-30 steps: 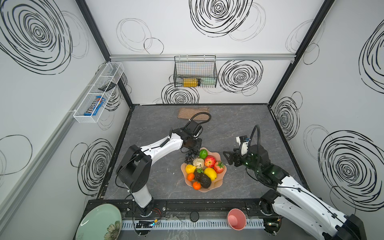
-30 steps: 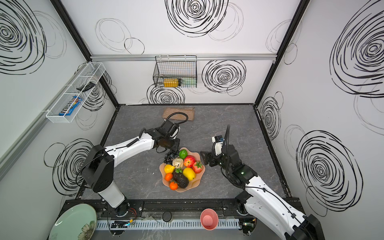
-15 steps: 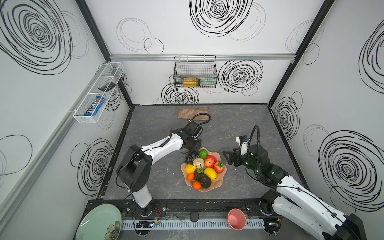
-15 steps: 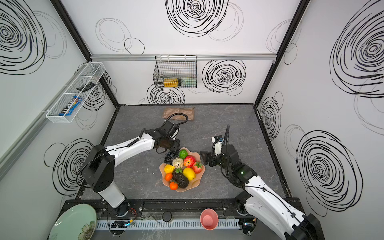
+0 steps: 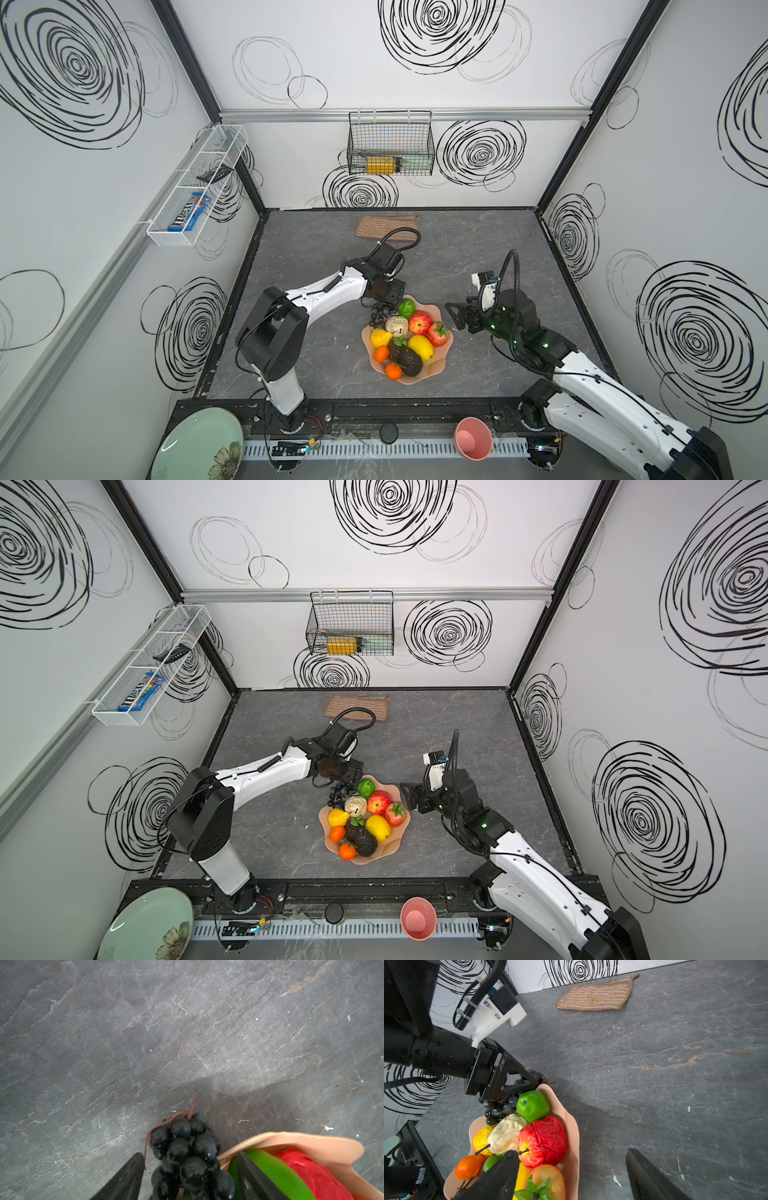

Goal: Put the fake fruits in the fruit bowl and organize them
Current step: 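Grasp the grape stem with the left gripper at the bowl edge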

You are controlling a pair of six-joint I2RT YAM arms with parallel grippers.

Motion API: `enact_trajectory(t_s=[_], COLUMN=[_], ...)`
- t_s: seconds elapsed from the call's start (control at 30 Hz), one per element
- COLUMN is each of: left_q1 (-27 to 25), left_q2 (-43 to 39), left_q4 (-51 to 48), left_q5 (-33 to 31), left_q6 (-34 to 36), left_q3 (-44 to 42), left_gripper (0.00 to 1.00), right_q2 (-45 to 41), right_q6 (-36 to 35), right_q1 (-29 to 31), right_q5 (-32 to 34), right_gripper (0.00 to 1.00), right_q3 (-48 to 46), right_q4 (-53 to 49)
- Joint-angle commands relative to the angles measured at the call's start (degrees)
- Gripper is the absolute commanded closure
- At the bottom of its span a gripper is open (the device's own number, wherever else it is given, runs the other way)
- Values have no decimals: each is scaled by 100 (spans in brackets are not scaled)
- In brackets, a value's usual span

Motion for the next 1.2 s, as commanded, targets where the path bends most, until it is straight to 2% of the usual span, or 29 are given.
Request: enact_trajectory(t_s=[0.0,0.23,0.37,0.7,1.17], left_q1=[81,108,102,95,70], left_q2=[107,-135,-296,-715,-981], left_q4=[48,63,136,327,459], left_q5=[131,315,419,256,307], left_q6=[43,24,-20,-145,-207], left_q3=[-26,-269,-420,-585,-743], left_gripper=[26,36,47,66,81], right_q2=[12,3,70,113,132], right_q6=[-58,-66,-57,-56,-57], right_q1=[-21,-22,-23,-23,-23], right_q5=[-6,9,-19,-18,-8], right_gripper=[15,14,15,15,15], right_q3=[-33,-58,-49,-33,2], right_q4=[133,132,181,183,179])
